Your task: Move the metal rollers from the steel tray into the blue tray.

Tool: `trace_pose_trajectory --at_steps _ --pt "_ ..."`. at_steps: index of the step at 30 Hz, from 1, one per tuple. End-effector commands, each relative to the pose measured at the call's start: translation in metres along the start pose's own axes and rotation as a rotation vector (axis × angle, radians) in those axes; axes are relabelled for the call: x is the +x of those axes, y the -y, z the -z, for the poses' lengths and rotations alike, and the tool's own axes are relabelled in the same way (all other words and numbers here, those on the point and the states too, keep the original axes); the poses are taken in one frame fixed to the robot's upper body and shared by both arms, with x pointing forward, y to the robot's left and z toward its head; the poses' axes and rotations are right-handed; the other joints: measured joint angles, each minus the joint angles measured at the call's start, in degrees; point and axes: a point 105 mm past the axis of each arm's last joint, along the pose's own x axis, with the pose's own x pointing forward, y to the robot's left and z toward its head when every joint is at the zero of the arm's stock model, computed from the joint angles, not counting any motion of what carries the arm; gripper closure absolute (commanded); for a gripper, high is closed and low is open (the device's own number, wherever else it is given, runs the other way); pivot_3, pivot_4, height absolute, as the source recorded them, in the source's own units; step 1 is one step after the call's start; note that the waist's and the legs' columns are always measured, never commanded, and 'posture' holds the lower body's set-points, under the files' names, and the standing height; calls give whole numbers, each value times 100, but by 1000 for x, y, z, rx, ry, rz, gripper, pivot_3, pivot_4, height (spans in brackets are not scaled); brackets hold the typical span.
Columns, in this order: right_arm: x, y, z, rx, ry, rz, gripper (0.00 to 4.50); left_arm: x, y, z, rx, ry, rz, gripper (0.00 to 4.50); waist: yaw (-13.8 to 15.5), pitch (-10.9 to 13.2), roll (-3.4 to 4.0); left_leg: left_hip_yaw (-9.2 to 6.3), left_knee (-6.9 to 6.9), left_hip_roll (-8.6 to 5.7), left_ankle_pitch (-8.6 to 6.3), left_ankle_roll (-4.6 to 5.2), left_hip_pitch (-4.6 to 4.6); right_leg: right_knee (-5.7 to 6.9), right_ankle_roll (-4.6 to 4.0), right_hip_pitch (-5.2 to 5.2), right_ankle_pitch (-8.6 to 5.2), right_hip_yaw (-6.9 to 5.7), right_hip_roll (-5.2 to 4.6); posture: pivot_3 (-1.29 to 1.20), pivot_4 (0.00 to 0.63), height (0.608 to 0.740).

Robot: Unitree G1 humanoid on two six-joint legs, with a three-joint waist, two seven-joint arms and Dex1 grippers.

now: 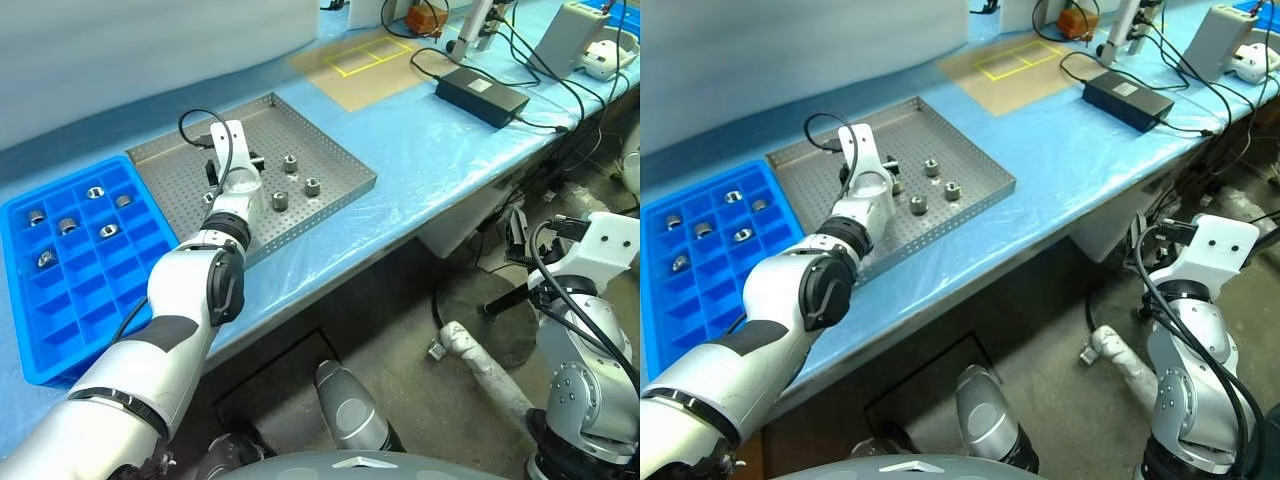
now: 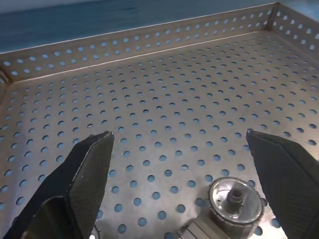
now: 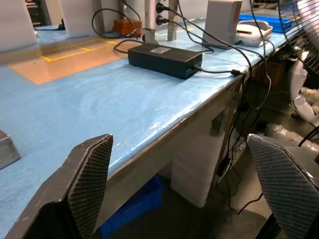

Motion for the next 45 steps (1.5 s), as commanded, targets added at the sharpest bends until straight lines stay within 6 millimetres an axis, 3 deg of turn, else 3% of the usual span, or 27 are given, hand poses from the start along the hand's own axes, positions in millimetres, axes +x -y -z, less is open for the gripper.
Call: trace_pose_trajectory --at_steps 1,4,11,18,23,30,36,39,45 --pt "2 -3 -11 -7 46 -19 40 0 3 -8 -10 36 34 0 -1 0 0 0 0 -1 0 1 -1 0 -15 0 9 -1 -2 -978 150 740" --pt "3 -4 -10 -7 40 -29 40 0 5 -3 -8 26 52 0 1 0 0 -1 -1 -1 -3 3 -9 0 -16 -2 9 -12 -12 -966 150 740" --pt "7 -7 -3 -12 13 -53 40 3 -21 -11 -82 66 -100 0 -2 0 0 -7 0 -2 -3 4 -13 0 -14 4 8 -28 -18 -936 150 740" --pt "13 -13 5 -9 -13 -86 40 3 -32 -1 -108 47 -158 0 17 0 0 -16 0 -5 -3 2 -13 0 -12 7 7 -31 -18 -886 150 740" --pt "19 -21 3 -15 -9 -122 40 4 -31 16 -63 -3 -130 0 100 0 0 -21 0 -5 -3 3 -22 0 -14 3 8 -38 -19 -856 150 740" --pt "22 -24 6 -7 -18 -138 40 4 -37 21 -59 -9 -153 0 147 0 0 -23 2 -4 -2 4 -22 0 -14 8 9 -46 -19 -856 150 740" --pt "25 -30 6 -6 -17 -159 40 1 -30 41 -25 -73 -119 0 162 0 0 -25 3 -4 -2 4 -21 0 -15 10 9 -47 -20 -823 150 740" --pt "25 -30 7 -4 -17 -160 0 -3 -19 56 -8 -114 -56 633 188 -1 1 -25 3 -4 -2 4 -22 1 -15 10 9 -48 -21 -815 150 740" --pt "27 -31 9 -4 -23 -168 0 -4 -20 63 -63 -145 -59 2670 267 -2 4 -27 3 -4 -2 4 -10 0 -15 23 9 -49 -21 -800 150 740"
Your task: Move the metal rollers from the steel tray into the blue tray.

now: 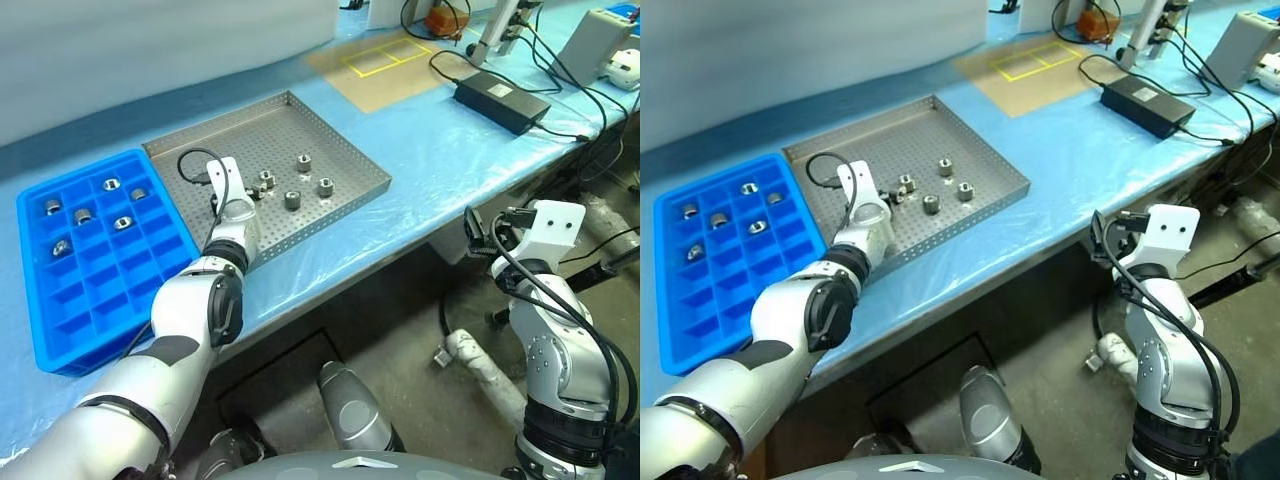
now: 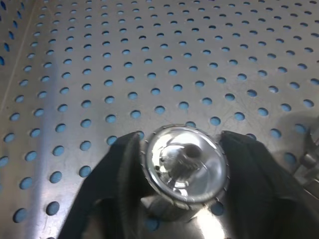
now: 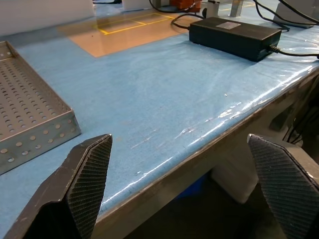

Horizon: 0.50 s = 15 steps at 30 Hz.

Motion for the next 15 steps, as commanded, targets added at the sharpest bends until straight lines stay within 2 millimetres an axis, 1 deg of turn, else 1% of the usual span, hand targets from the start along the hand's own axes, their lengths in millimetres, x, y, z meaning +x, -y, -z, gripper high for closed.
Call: trace_pose_trajectory --at_steps 1,3,4,6,8,10,11,13,15 --pt "1 0 -11 -17 47 -7 0 1 -4 4 -36 -21 -9 2714 9 0 1 0 0 0 0 0 1 0 0 1 0 0 0 -795 150 740" --pt "3 -2 -10 -15 43 -16 0 1 -2 -2 -95 -7 3 2714 10 -1 1 0 0 0 0 0 2 0 0 2 0 0 0 -784 150 740" --pt "4 -4 -9 -13 41 -23 0 1 3 -10 -132 15 42 2714 10 -1 1 0 0 0 0 0 4 0 0 3 0 0 0 -784 150 740" --pt "7 -7 -8 -9 36 -39 0 -1 17 -29 -216 71 155 2714 39 -1 1 0 0 0 0 0 6 0 0 5 0 0 0 -763 150 740" --pt "11 -12 -5 -5 28 -60 0 -6 26 -54 -224 165 223 2714 83 0 1 -1 0 0 0 0 4 1 0 4 0 -1 0 -740 150 740" --pt "16 -18 -2 0 18 -87 0 -11 30 -79 -227 256 254 2714 152 0 0 0 0 0 0 0 -3 1 -2 -2 1 0 0 -672 150 740" --pt "20 -22 -1 3 14 -107 0 -13 30 -89 -219 296 248 2714 177 0 0 0 0 -1 0 0 -7 1 -3 -7 2 1 0 -659 150 740" --pt "28 -32 0 8 9 -150 0 -15 25 -103 -198 357 211 2714 224 0 0 0 0 0 1 1 -15 3 -5 -14 3 0 -2 -629 150 740" --pt "36 -43 2 11 2 -197 0 -16 15 -110 -168 399 159 2714 307 0 0 0 1 1 12 22 -15 5 -5 -17 3 -1 -2 -542 150 740"
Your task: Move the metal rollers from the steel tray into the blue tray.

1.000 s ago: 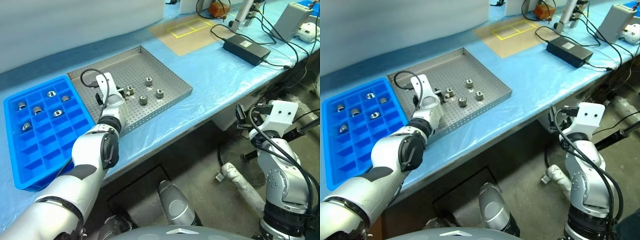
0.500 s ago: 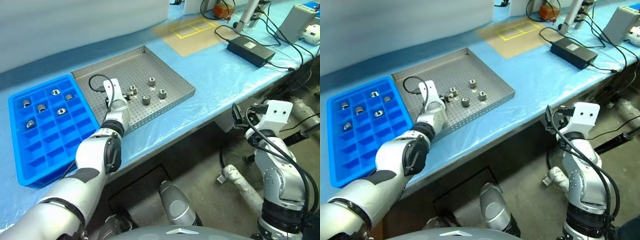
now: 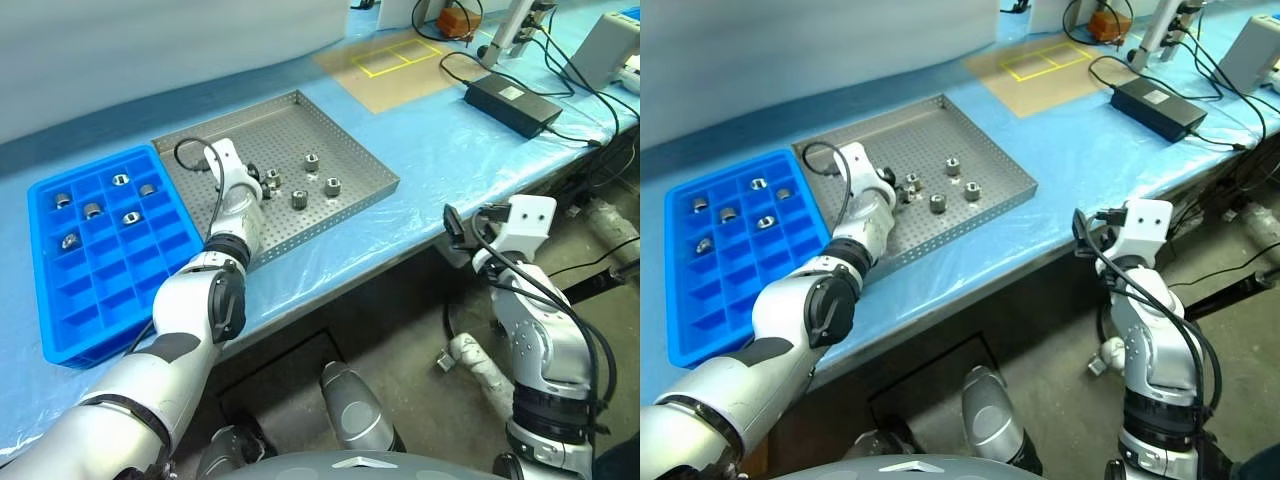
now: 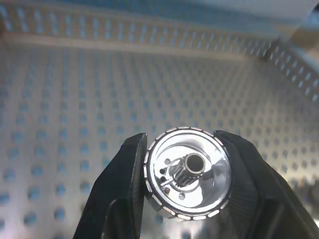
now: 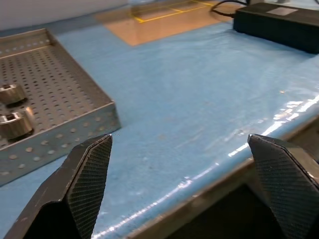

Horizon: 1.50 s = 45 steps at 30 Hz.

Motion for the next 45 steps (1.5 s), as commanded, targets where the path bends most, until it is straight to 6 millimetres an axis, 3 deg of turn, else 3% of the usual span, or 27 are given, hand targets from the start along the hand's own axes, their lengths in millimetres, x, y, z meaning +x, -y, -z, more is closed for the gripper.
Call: trace_pose_trajectory --at_steps 1,5,9,12,21,27,33,37,38,43,45 --pt "14 -17 -10 -15 39 -84 0 1 -9 -42 61 169 -53 2714 82 0 0 -1 0 3 0 1 1 1 -1 1 0 -1 2 -509 150 740" --pt "32 -36 -9 -18 33 -174 0 -6 -37 -45 137 231 -98 2714 348 -1 1 -3 5 14 2 4 7 16 -3 5 1 -11 6 -406 150 740" --pt "47 -59 -10 -16 32 -271 0 -22 -92 -32 207 195 -278 2714 734 0 1 -5 52 45 4 6 3 88 -22 -2 -8 -25 16 -312 150 740" --pt "55 -71 -10 -15 32 -319 0 -38 -110 -26 238 167 -310 2714 1144 1 4 -7 71 83 6 4 0 107 -46 4 -5 -50 36 -254 150 740" --pt "65 -93 -4 4 25 -387 0 -65 -110 -16 276 92 -219 2714 2659 5 14 2 39 106 50 -90 36 193 -110 -14 -27 -7 49 -169 150 740" --pt "67 -96 -3 6 23 -400 0 -75 -84 -11 272 74 37 2714 3398 3 18 30 -21 156 101 -167 40 197 -129 -71 -15 35 113 -155 150 740" --pt "68 -99 -1 9 15 -412 0 -88 -45 -32 301 159 303 2714 3616 2 17 50 -154 192 200 -234 39 199 -167 -153 7 53 155 -142 150 740" --pt "68 -100 -1 8 15 -416 0 -85 -40 -28 336 119 335 2714 3621 1 18 56 -184 233 237 -271 40 198 -200 -184 26 70 203 -142 150 740" --pt "68 -100 -1 8 15 -416 0 -84 -40 -26 346 106 337 2714 3621 1 18 57 -186 250 243 -280 40 197 -210 -190 32 73 219 -139 150 740" --pt "67 -97 -1 5 14 -412 0 -71 -78 -7 337 3 138 2714 3602 1 18 58 -224 304 282 -342 65 202 -258 -215 55 88 288 -144 150 740" --pt "67 -97 -1 5 14 -411 0 -70 -80 -1 340 -20 131 2714 3607 1 19 57 -224 328 287 -351 68 201 -269 -216 61 95 313 -144 150 740"
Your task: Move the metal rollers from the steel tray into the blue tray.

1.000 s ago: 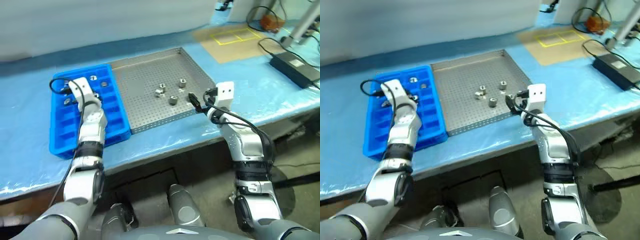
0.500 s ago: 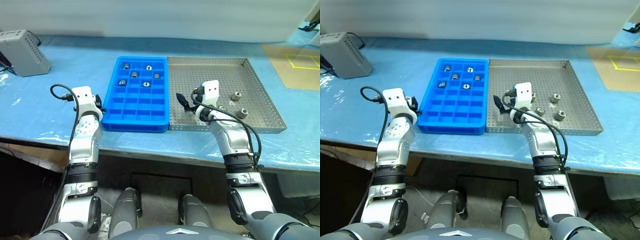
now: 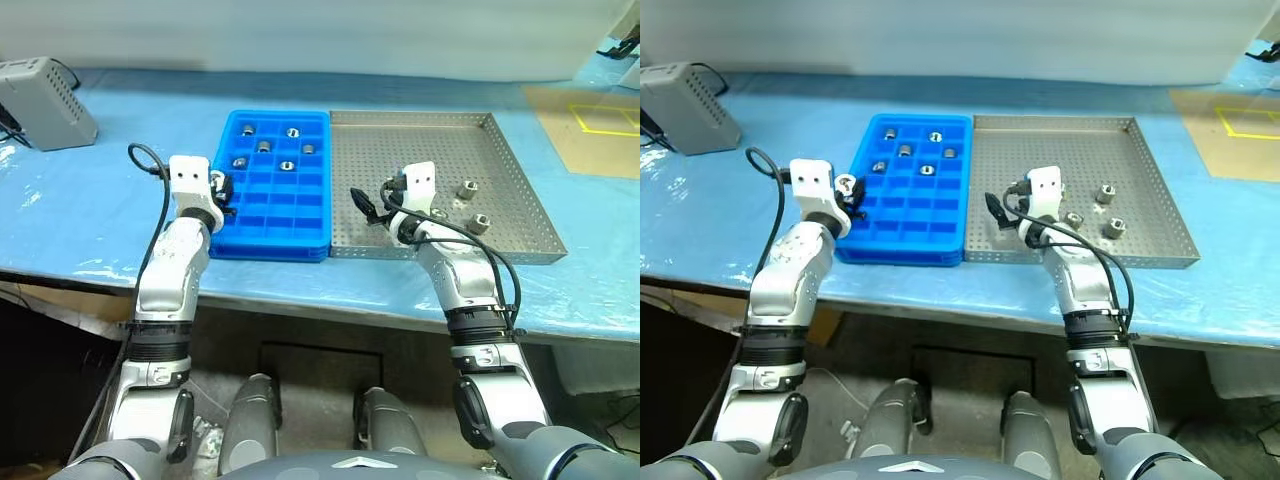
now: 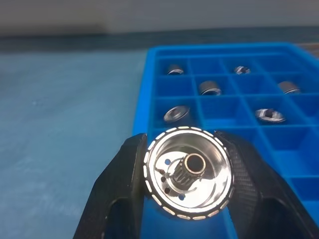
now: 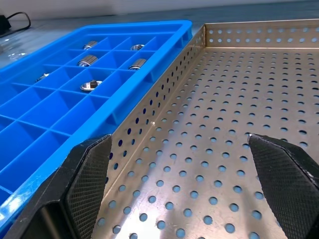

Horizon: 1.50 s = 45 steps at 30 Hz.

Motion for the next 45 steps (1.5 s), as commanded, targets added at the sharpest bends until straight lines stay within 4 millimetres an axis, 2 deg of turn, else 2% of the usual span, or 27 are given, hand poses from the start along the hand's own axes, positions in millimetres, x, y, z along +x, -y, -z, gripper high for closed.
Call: trace_pose_trajectory --at_steps 1,6,10,15,22,26,29,30,33,35,37,41,45 --pt "0 -1 -14 -17 50 -8 0 0 -8 -2 11 0 -41 2714 15 0 0 0 0 10 3 -4 0 0 -4 -1 2 1 8 -144 150 740" --pt "0 -4 -14 -18 52 -13 0 2 2 2 -11 -14 -6 2714 27 -1 1 2 -4 18 10 -16 9 1 -14 0 6 4 17 -149 150 740" --pt "-1 -3 -14 -16 51 -9 0 7 10 -6 -19 11 41 2714 33 -1 1 4 -4 18 10 -17 10 1 -16 0 7 6 17 -155 150 740" --pt "-2 -3 -14 -15 52 -5 0 18 7 -9 -9 12 20 2714 29 -1 1 5 -4 18 13 -21 12 2 -19 -1 9 10 19 -170 150 740" --pt "-5 1 -15 -14 57 11 0 24 6 3 -7 -30 18 2714 28 -1 1 9 -5 21 13 -20 19 2 -19 0 9 16 23 -181 150 740" --pt "-6 2 -15 -15 58 19 0 24 0 6 -2 -42 -30 1407 19 -1 1 35 -13 22 13 -19 46 4 -20 6 9 43 23 -196 150 740" --pt "-6 4 -15 -18 59 25 0 26 6 0 -23 -20 1 457 14 -1 0 78 -30 22 12 -18 80 3 -19 5 9 83 22 -205 150 740" --pt "-7 5 -16 -20 61 30 0 27 10 -8 -39 12 26 142 10 -1 0 89 -34 22 11 -18 83 3 -19 0 10 95 23 -211 150 740" --pt "-10 12 -19 -23 70 59 0 29 30 -46 -103 154 142 142 26 1 -3 110 -41 22 9 -13 81 2 -19 -14 10 115 24 -241 150 740" --pt "-14 17 -21 -19 82 84 0 30 52 -70 -83 239 255 142 51 3 -7 113 -41 22 8 -10 74 1 -19 -19 10 115 25 -280 150 740" --pt "-20 23 -25 -16 98 118 0 32 82 -82 -53 273 404 142 49 3 -8 122 -41 18 6 1 71 -1 -19 -19 10 121 23 -330 150 740" --pt "-38 37 -33 -16 130 191 0 45 119 -82 -46 247 538 142 -48 1 -11 152 -36 4 -4 29 93 -4 -17 -13 11 158 14 -417 150 740" --pt "-59 52 -35 -32 132 261 0 52 152 -68 -27 182 640 142 -265 1 -11 157 -35 9 -6 34 97 -7 -15 -14 12 163 17 -475 150 740"
